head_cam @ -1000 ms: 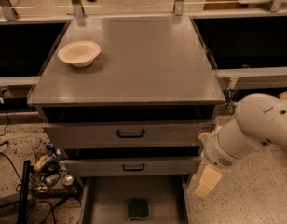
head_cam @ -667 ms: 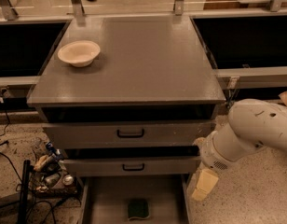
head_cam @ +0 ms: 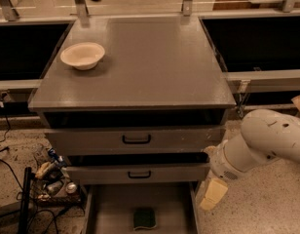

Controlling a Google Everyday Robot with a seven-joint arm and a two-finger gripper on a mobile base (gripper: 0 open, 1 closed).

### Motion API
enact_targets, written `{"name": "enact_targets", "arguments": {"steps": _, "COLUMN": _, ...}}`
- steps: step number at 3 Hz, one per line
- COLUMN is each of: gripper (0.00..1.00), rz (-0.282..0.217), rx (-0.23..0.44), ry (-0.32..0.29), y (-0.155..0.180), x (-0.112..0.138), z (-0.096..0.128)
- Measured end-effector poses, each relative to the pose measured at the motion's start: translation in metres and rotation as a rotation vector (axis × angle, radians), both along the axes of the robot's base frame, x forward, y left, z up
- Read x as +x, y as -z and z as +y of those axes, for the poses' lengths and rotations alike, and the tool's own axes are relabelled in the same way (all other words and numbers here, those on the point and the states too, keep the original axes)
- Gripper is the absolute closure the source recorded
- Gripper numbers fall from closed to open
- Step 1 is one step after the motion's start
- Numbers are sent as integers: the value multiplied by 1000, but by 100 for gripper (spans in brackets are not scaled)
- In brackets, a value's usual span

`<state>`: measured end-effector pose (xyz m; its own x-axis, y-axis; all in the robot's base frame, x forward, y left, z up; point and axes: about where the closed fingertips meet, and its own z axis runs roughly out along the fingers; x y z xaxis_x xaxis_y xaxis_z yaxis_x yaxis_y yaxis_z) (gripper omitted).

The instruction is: Pick sponge from bottom drawer and place on counter

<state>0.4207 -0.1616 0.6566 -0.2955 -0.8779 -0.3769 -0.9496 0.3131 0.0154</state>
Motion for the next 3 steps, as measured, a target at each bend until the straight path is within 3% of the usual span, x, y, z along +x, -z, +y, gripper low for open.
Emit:
{"name": "enact_targets", "arguments": {"steps": 1, "gripper": 0, "rz": 19, "rx": 16, "ry": 21, "y": 36, "x": 4, "z": -1}}
{"name": "enact_targets", "arguments": {"steps": 3, "gripper": 0, "rz": 9, "rx": 47, "ry": 28, "y": 46, "x": 7, "z": 2}}
